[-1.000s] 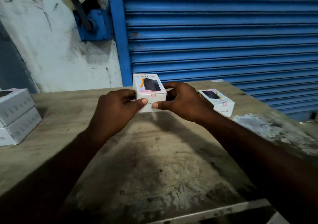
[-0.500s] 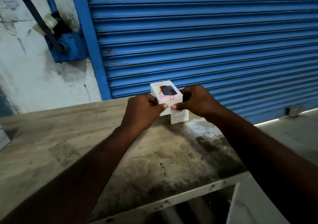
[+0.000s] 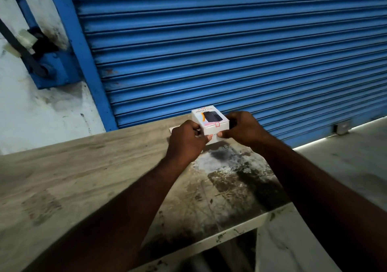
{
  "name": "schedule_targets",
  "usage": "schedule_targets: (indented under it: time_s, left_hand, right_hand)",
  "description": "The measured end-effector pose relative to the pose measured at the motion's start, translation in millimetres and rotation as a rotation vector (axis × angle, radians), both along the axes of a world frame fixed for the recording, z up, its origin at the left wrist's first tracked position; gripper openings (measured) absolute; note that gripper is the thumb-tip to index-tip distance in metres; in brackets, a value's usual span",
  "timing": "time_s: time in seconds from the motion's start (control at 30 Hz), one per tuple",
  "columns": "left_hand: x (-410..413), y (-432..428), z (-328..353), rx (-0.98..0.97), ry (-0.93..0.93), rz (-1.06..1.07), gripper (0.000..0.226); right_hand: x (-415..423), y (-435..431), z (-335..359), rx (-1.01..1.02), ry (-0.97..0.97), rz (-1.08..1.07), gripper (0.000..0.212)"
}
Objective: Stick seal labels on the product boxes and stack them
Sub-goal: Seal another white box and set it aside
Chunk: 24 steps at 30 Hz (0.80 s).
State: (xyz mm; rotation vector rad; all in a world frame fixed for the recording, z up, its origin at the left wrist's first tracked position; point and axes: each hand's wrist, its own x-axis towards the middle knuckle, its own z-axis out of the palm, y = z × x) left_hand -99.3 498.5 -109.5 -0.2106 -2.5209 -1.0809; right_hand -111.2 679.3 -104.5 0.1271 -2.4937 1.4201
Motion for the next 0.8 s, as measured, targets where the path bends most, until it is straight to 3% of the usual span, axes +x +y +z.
schedule_targets:
  time_s: [0.13,0.3,0.53,0.8]
  left_hand:
    - [-8,7,-8,-0.037,0.022,0.005,0.042]
    - [-13,9,-6,-0.288,0.08,0.137,0.046]
    - [-27,5,-6,-0.403,0.077,0.137,0.049]
    - [-36,-5,-13,-0.421,0.102,0.04,0.024]
  right_hand:
    - [-8,4,-6,-0.015,-0.02,-0.02,0.042]
    - [-17,7,-7,-0.015,-0.049,-0.018,0.039]
    - [-34,0,-6,0.033,-0.071,-0.027,0.043]
    - [-46,-8,-15,0.071,-0.104,-0.003,0.041]
